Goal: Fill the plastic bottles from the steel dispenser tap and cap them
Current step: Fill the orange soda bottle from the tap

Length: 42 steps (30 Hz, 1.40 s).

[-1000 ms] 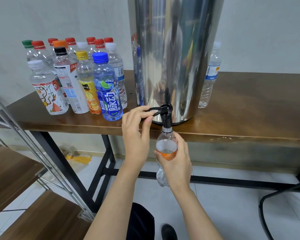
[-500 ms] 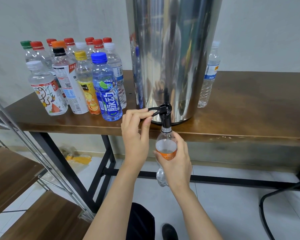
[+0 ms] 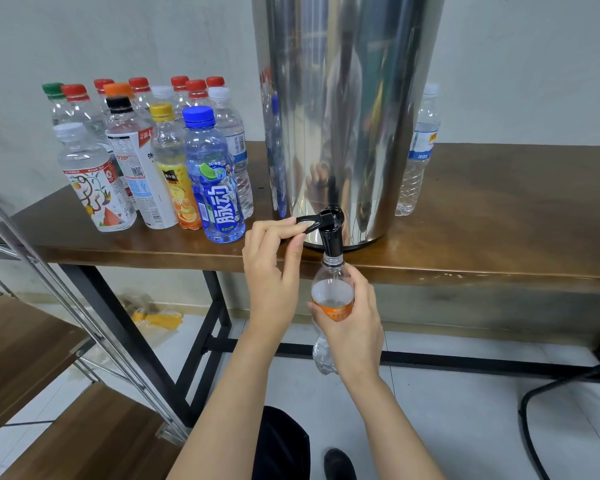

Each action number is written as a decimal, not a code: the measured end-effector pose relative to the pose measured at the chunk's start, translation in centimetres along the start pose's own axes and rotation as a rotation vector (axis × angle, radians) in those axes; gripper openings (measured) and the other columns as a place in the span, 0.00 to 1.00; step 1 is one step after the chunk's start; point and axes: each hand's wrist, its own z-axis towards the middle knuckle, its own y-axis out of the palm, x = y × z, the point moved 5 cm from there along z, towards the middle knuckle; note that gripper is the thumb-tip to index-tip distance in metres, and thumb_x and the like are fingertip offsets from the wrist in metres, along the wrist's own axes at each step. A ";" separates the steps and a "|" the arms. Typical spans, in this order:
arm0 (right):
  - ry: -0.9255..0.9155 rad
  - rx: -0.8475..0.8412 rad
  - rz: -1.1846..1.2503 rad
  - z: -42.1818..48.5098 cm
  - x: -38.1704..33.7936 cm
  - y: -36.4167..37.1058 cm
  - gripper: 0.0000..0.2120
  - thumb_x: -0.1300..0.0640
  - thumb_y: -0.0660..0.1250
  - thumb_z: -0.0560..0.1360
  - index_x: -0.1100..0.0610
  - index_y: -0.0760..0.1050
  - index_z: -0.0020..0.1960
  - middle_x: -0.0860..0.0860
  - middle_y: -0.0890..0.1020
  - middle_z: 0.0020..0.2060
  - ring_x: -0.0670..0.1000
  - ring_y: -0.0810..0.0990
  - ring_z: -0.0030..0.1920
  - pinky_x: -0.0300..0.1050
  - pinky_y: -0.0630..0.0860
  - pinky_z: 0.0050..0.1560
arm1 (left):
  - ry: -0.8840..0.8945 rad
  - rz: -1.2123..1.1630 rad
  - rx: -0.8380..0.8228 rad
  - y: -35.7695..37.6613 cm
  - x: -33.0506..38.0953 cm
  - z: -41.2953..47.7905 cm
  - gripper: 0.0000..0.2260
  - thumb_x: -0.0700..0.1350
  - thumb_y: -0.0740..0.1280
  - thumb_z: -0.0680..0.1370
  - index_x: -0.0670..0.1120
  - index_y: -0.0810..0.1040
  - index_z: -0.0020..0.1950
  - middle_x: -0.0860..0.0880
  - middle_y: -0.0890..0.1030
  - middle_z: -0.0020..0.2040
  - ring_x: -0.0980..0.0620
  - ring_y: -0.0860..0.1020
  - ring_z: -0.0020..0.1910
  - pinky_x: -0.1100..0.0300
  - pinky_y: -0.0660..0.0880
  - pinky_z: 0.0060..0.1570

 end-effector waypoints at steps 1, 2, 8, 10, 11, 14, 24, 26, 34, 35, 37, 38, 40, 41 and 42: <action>0.000 0.001 0.000 0.0 0.0 0.0 0.38 0.46 0.78 0.68 0.42 0.63 0.73 0.39 0.72 0.67 0.44 0.74 0.62 0.48 0.77 0.52 | -0.001 0.000 -0.002 0.0 0.0 0.0 0.06 0.47 0.63 0.81 0.55 0.77 0.56 0.60 0.75 0.52 0.49 0.77 0.57 0.40 0.73 0.57; -0.001 0.001 -0.001 0.0 0.0 0.0 0.38 0.46 0.78 0.68 0.42 0.63 0.73 0.39 0.72 0.67 0.45 0.74 0.62 0.48 0.77 0.53 | -0.001 -0.002 -0.005 0.0 0.0 0.0 0.06 0.47 0.63 0.81 0.55 0.78 0.56 0.61 0.75 0.52 0.49 0.77 0.57 0.40 0.73 0.57; -0.001 -0.002 0.004 0.0 0.0 0.0 0.38 0.46 0.78 0.68 0.42 0.63 0.73 0.39 0.72 0.67 0.44 0.74 0.63 0.47 0.77 0.54 | -0.006 -0.025 -0.005 0.0 0.0 0.0 0.06 0.47 0.64 0.81 0.53 0.79 0.55 0.61 0.75 0.54 0.50 0.77 0.57 0.39 0.73 0.56; 0.000 -0.007 0.010 0.0 0.0 0.0 0.38 0.46 0.78 0.68 0.41 0.63 0.73 0.39 0.71 0.67 0.44 0.74 0.63 0.46 0.76 0.54 | -0.011 -0.026 -0.008 0.0 0.1 0.0 0.05 0.47 0.64 0.81 0.51 0.79 0.54 0.60 0.75 0.53 0.50 0.77 0.57 0.39 0.73 0.56; 0.000 -0.008 0.011 0.0 0.0 0.0 0.38 0.46 0.78 0.69 0.41 0.63 0.73 0.39 0.71 0.67 0.44 0.74 0.63 0.46 0.76 0.53 | -0.012 -0.027 -0.009 0.0 0.1 0.0 0.05 0.47 0.64 0.81 0.51 0.79 0.53 0.60 0.75 0.53 0.50 0.77 0.57 0.39 0.73 0.56; 0.001 -0.007 0.011 0.0 0.0 0.0 0.38 0.46 0.78 0.68 0.41 0.63 0.73 0.39 0.71 0.68 0.44 0.73 0.63 0.45 0.75 0.54 | -0.011 -0.032 -0.006 0.1 0.1 0.0 0.05 0.46 0.64 0.81 0.51 0.79 0.53 0.60 0.75 0.53 0.51 0.77 0.57 0.39 0.73 0.56; 0.000 -0.006 0.009 0.1 0.0 0.1 0.38 0.46 0.78 0.68 0.41 0.63 0.72 0.39 0.71 0.67 0.44 0.73 0.63 0.45 0.76 0.53 | -0.012 -0.039 -0.001 0.0 0.2 0.0 0.06 0.48 0.64 0.81 0.55 0.78 0.55 0.60 0.75 0.53 0.50 0.77 0.58 0.39 0.73 0.57; 0.000 -0.010 0.010 0.1 0.0 0.1 0.38 0.46 0.78 0.68 0.42 0.63 0.73 0.39 0.71 0.68 0.44 0.73 0.63 0.45 0.76 0.54 | -0.011 -0.036 -0.001 0.0 0.2 0.0 0.05 0.47 0.64 0.81 0.54 0.78 0.54 0.59 0.75 0.52 0.50 0.77 0.58 0.39 0.73 0.57; 0.011 -0.004 0.043 0.2 0.0 0.1 0.38 0.48 0.79 0.67 0.42 0.65 0.71 0.39 0.72 0.66 0.43 0.73 0.63 0.43 0.75 0.54 | -0.005 -0.039 -0.006 -0.1 0.3 0.0 0.05 0.47 0.64 0.81 0.55 0.77 0.54 0.60 0.75 0.53 0.51 0.77 0.58 0.39 0.73 0.57; 0.013 -0.003 0.045 0.2 0.0 0.1 0.38 0.48 0.79 0.67 0.42 0.65 0.71 0.39 0.73 0.66 0.43 0.73 0.63 0.44 0.75 0.54 | -0.004 -0.039 -0.005 -0.1 0.3 0.0 0.06 0.47 0.64 0.81 0.56 0.77 0.55 0.60 0.75 0.53 0.51 0.77 0.58 0.39 0.73 0.57; 0.016 -0.002 0.052 0.2 0.0 0.1 0.38 0.48 0.80 0.67 0.42 0.65 0.71 0.39 0.73 0.66 0.43 0.73 0.62 0.44 0.75 0.53 | -0.006 -0.042 -0.002 -0.1 0.3 0.0 0.07 0.47 0.64 0.81 0.58 0.77 0.55 0.60 0.75 0.53 0.51 0.77 0.58 0.40 0.73 0.57; 0.017 -0.005 0.058 0.3 0.0 0.1 0.38 0.48 0.80 0.67 0.42 0.65 0.71 0.39 0.73 0.66 0.43 0.73 0.62 0.43 0.75 0.52 | -0.006 -0.043 0.000 -0.1 0.2 0.0 0.06 0.47 0.64 0.81 0.58 0.77 0.55 0.60 0.75 0.53 0.52 0.77 0.58 0.40 0.73 0.57; 0.022 -0.015 0.071 0.3 0.0 0.1 0.38 0.48 0.80 0.67 0.42 0.65 0.71 0.39 0.72 0.66 0.42 0.72 0.62 0.41 0.72 0.51 | -0.007 -0.044 -0.004 -0.1 0.2 0.0 0.05 0.47 0.64 0.81 0.55 0.77 0.54 0.60 0.75 0.53 0.51 0.77 0.58 0.39 0.73 0.57; 0.024 -0.020 0.077 0.3 0.0 0.0 0.38 0.48 0.80 0.66 0.42 0.66 0.71 0.39 0.72 0.66 0.41 0.72 0.62 0.40 0.71 0.51 | -0.008 -0.042 -0.006 -0.1 0.2 0.0 0.05 0.46 0.64 0.81 0.53 0.78 0.54 0.59 0.75 0.53 0.51 0.77 0.58 0.39 0.73 0.57; 0.027 -0.023 0.084 0.3 0.0 0.0 0.38 0.48 0.80 0.66 0.42 0.66 0.71 0.39 0.72 0.66 0.41 0.72 0.62 0.40 0.71 0.51 | -0.009 -0.042 -0.008 0.0 0.2 0.0 0.04 0.46 0.64 0.80 0.52 0.78 0.53 0.60 0.75 0.53 0.51 0.77 0.58 0.40 0.73 0.57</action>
